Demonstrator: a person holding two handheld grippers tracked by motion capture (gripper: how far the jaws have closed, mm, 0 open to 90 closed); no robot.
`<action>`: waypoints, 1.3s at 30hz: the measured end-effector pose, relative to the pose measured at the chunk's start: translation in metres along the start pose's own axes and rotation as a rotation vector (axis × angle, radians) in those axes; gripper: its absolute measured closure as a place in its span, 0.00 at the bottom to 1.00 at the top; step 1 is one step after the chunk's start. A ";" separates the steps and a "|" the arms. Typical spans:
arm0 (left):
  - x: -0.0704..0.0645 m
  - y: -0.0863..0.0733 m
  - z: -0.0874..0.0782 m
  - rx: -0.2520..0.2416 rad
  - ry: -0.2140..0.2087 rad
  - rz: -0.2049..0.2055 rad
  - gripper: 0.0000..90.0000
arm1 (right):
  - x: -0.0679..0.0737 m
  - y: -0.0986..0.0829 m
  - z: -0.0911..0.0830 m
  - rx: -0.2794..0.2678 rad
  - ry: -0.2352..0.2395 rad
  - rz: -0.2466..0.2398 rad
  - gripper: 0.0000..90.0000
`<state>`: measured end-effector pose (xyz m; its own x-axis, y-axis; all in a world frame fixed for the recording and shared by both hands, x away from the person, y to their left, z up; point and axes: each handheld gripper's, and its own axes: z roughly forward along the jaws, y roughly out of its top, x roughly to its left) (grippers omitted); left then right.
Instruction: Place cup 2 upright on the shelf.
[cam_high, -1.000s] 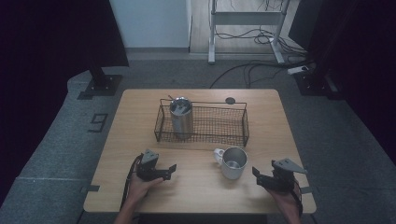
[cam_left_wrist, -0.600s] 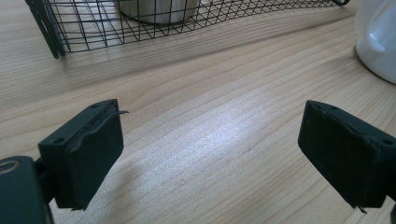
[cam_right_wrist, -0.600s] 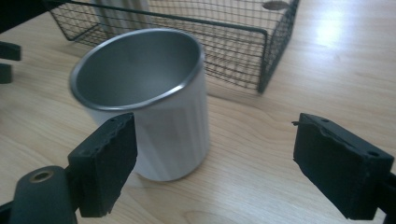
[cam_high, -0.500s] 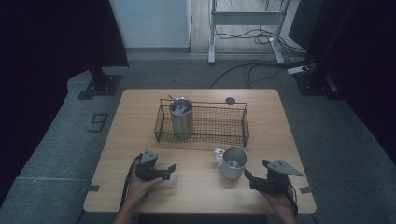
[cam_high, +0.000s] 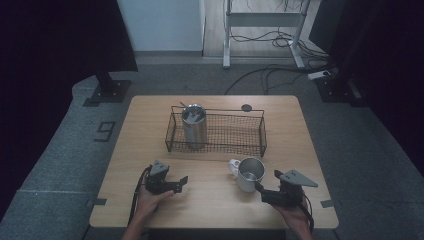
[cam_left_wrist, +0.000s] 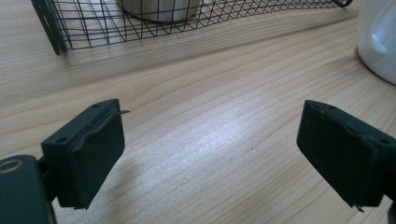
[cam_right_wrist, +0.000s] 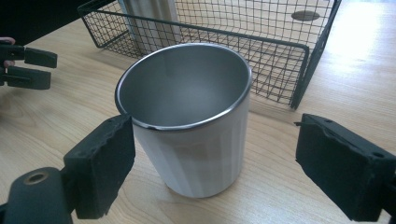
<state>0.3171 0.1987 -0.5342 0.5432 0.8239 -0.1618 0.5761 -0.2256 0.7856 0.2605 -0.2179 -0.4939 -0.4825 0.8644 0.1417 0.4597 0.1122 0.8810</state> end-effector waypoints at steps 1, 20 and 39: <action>0.001 0.000 -0.001 -0.003 -0.003 -0.001 0.09 | 0.001 0.000 0.002 0.002 0.001 0.003 0.12; 0.002 -0.001 0.000 0.005 -0.013 -0.010 0.09 | 0.013 0.007 0.031 0.051 0.028 -0.043 0.03; 0.005 -0.001 -0.004 -0.005 -0.003 -0.028 0.09 | 0.020 0.013 0.068 0.103 -0.014 -0.094 0.02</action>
<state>0.3164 0.2049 -0.5336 0.5287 0.8283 -0.1854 0.5882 -0.2000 0.7836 0.3077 -0.1662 -0.5103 -0.5171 0.8543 0.0535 0.4873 0.2424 0.8389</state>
